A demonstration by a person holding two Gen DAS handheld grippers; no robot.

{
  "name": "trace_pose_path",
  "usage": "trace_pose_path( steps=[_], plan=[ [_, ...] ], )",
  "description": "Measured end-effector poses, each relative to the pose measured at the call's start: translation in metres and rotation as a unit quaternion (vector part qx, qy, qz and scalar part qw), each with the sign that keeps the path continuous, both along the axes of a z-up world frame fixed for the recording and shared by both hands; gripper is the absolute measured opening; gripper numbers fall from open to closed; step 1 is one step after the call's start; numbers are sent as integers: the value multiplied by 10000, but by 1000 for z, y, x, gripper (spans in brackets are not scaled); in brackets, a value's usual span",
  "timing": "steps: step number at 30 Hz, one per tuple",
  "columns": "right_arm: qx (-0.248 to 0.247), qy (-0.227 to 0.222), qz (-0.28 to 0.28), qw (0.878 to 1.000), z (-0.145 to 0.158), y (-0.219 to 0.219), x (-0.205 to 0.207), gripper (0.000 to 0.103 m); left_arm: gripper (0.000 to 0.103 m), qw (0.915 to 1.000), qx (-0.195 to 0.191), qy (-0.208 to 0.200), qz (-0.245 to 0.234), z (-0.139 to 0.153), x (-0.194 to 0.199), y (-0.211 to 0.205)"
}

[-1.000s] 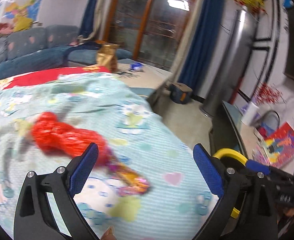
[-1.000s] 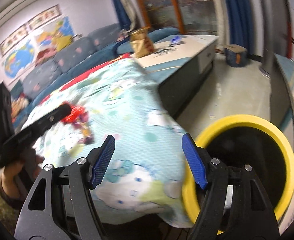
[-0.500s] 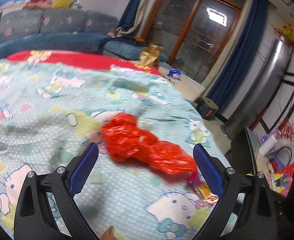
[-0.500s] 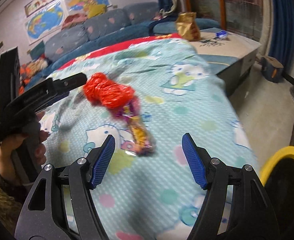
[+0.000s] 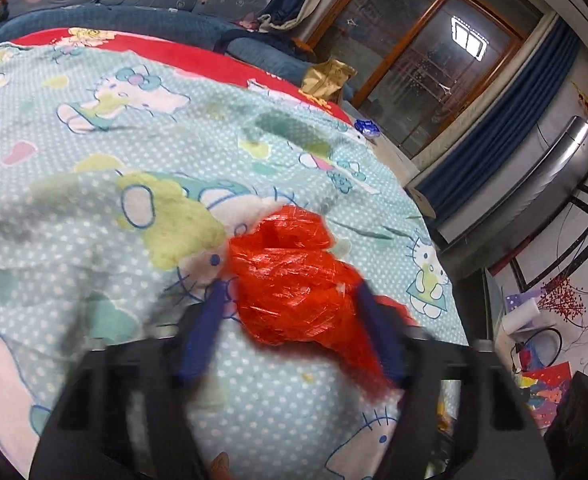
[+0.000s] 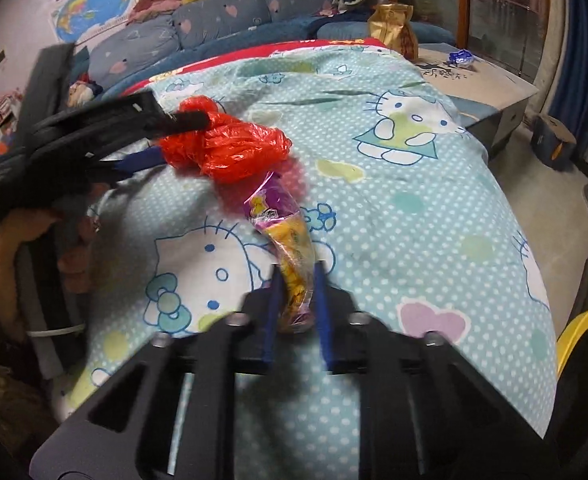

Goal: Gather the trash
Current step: 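Grasp the red plastic bag with the left tool while the right tool grasps the purple candy stick, then carry both held items over the bin and open both tools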

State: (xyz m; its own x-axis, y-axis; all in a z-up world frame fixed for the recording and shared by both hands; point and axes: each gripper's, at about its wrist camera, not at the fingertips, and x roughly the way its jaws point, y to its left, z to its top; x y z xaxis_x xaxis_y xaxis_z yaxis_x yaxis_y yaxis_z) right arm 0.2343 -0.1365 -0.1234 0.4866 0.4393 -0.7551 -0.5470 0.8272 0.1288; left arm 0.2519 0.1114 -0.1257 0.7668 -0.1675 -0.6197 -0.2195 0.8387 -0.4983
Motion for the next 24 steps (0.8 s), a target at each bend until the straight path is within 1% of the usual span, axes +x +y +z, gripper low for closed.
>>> trace_pose_path(
  steps=[2,5,14,24],
  plan=[
    [35,-46,-15,10000,2,-4,-6,8,36,10000,69,-43,-36,2,-1,-5],
    [148,-39,-56,9999,4,-11,-12,8,31,9995,234,-128,-158,9,-8,-16],
    [516,-178,-375,9978,25,-45,-23,8,29,9957,614,-428,-549,31,-30,-51],
    [738,-418,-776,9934,47,-92,-34,8,29,9899,839,-722,-889,56,-47,-84]
  ],
)
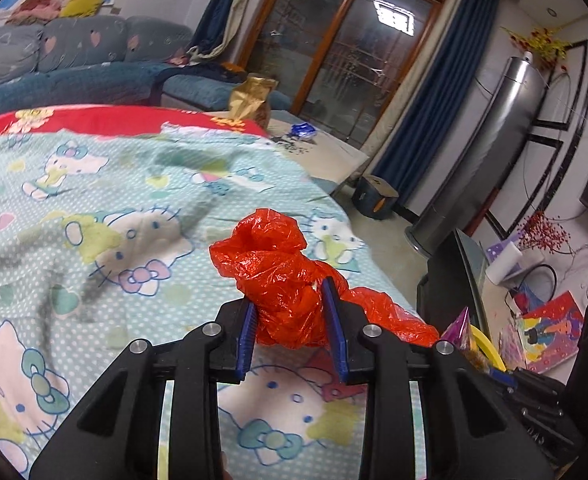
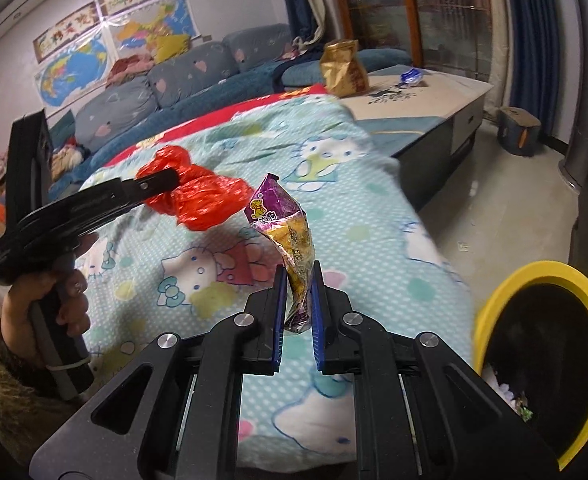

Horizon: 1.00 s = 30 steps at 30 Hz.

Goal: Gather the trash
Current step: 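Carry both held items over the bin and open both tools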

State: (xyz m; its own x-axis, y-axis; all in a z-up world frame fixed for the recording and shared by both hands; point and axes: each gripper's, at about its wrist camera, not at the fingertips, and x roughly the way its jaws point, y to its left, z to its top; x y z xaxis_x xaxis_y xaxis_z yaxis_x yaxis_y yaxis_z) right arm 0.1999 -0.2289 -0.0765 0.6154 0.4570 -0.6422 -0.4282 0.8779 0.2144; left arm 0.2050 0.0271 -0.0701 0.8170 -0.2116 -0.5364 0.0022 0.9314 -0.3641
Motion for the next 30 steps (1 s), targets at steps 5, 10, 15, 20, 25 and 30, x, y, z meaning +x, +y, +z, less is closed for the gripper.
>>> trace_pose_path(
  steps=[5,10,15,20,25,30],
  plan=[
    [52,-71,-218,9997,6,-22,-6,8,29,9998,68,-70,-165,8,-7,-14],
    [124,-107,-419,9990,12,-43,-10,8,29,9990,141,-163,-384,15,-13,-32],
    [170,-187,-632,9977,17,-62,-18,8,29,9978,203,-222,-599,20,-18,-50],
    [217,-213,-840,9960,18,-81,-22,8,29,9964,251,-262,-772,22,-21,-65],
    [260,-218,-1073,9936,17,-99,-25,8,29,9942,349,-301,-977,23,-25,-84],
    [325,-199,-1324,9905,17,-116,-28,8,29,9916,465,-314,-1161,23,-27,-102]
  ],
)
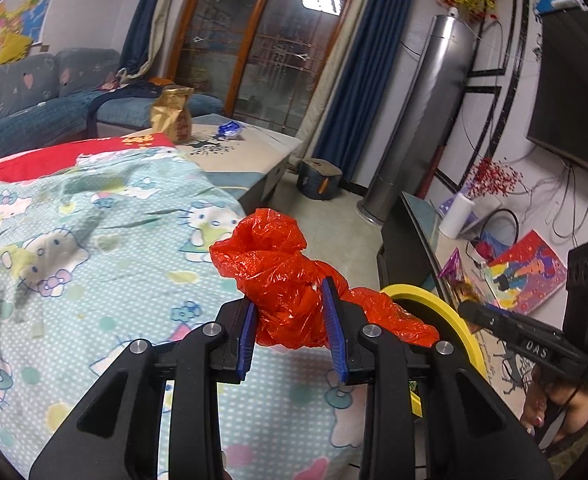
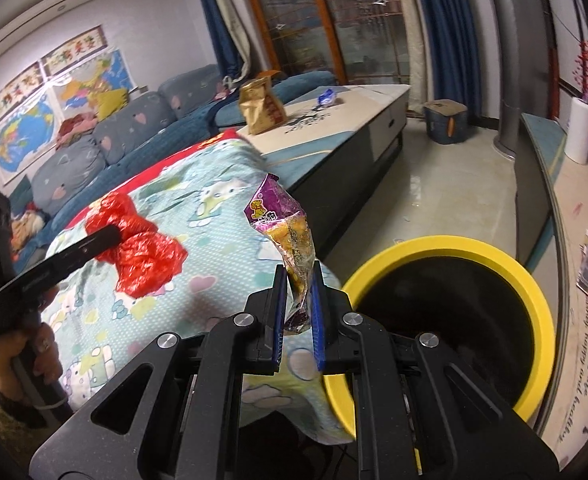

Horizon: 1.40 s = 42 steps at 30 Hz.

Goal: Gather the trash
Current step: 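Carry both held items over the bin and open both tools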

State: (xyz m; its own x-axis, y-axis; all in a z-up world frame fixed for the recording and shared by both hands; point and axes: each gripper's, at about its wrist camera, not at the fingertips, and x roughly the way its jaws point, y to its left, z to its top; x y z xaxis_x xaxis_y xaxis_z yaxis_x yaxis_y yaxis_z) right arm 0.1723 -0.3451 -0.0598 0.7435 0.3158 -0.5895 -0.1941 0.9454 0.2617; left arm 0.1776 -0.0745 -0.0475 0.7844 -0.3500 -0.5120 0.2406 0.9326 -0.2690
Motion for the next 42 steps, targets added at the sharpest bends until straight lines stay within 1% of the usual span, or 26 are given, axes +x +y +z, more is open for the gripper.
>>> trace_pose_path(
  steps=[20,31,42],
  plan=[
    [214,47,-736,9970,-7,-54,-10,8,29,9966,318,-109,-757,0,-14,-68],
    [337,176,-1057,9937,-14,-80,-8,8,29,9924,547,-164,-1090,-3,-18,-100],
    [530,283,-1398,9884,-26,-108,-10,8,29,9865,821,-142,-1410,-13,-13,-138]
  ],
)
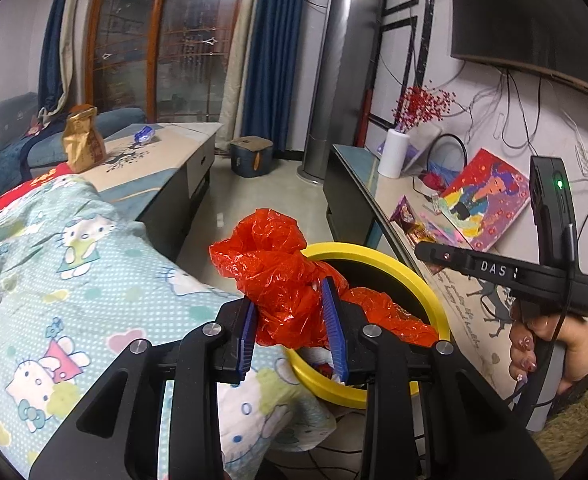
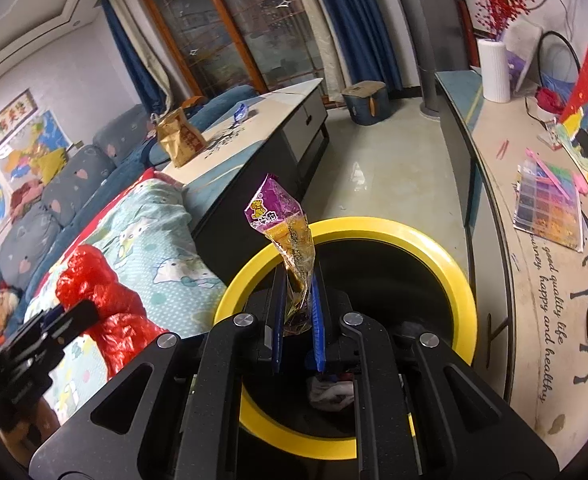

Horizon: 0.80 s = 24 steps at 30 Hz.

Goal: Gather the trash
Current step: 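Carry both held items over the bin and open both tools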

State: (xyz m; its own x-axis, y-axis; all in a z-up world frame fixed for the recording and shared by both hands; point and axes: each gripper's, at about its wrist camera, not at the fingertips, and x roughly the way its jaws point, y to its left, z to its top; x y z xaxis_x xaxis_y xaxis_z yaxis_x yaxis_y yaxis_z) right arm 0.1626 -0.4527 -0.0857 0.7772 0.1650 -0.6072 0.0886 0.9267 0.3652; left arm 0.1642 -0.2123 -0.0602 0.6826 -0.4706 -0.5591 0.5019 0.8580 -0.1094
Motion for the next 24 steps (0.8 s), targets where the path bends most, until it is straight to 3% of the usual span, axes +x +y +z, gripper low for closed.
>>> trace_pose_path(
  steps=[19,20,22,24],
  plan=[
    [324,271,-299,9987,-24,-29,6,9,30,9966,565,244,-543,-38,11,-61],
    [334,270,-308,9986,-24,-30,6,11,32,9962,580,263,-588,-40,12,-64],
    [362,266,-346,9984,-24,-32,5,27,35,9952,578,331,-721,-44,15,-69],
    [419,231,-450,9978,-24,-36,2,36,50,9939,616,372,-836,-46,20,-75]
  ],
)
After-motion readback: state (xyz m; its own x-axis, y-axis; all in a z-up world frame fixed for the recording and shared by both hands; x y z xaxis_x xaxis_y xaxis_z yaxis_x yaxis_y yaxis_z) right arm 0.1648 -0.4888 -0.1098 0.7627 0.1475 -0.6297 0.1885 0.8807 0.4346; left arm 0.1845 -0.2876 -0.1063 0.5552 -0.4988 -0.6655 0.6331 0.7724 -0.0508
